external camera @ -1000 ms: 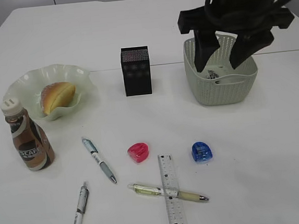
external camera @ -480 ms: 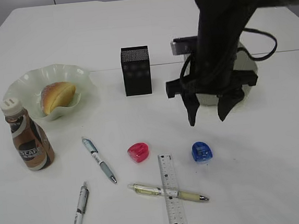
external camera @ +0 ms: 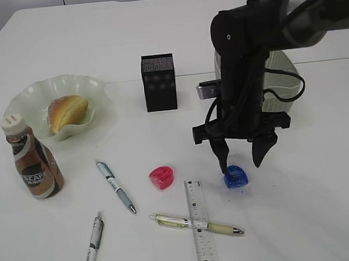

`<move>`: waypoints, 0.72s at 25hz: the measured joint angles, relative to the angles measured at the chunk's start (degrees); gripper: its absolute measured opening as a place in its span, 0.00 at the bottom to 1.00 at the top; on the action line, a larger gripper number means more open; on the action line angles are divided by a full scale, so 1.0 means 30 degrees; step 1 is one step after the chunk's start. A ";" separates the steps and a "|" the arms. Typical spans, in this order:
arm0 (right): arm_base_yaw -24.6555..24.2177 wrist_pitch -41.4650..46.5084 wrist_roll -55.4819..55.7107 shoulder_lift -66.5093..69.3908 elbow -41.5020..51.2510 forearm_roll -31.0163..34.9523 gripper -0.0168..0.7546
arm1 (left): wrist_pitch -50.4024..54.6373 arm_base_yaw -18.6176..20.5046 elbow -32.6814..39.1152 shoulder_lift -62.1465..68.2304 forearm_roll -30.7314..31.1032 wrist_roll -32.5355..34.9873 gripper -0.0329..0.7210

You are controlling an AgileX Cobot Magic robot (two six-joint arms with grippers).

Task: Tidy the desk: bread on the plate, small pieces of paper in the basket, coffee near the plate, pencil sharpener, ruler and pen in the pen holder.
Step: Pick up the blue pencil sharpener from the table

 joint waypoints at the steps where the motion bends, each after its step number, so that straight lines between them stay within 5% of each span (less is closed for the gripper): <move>1: 0.0000 0.0000 0.0000 0.0092 0.0000 0.0030 0.63 | 0.0000 0.0000 0.0000 0.0000 -0.0011 0.0000 0.62; 18: 0.0000 -0.0940 0.0033 0.1435 -0.0078 0.0433 0.63 | 0.0000 0.0000 0.0000 0.0000 -0.0363 0.0000 0.62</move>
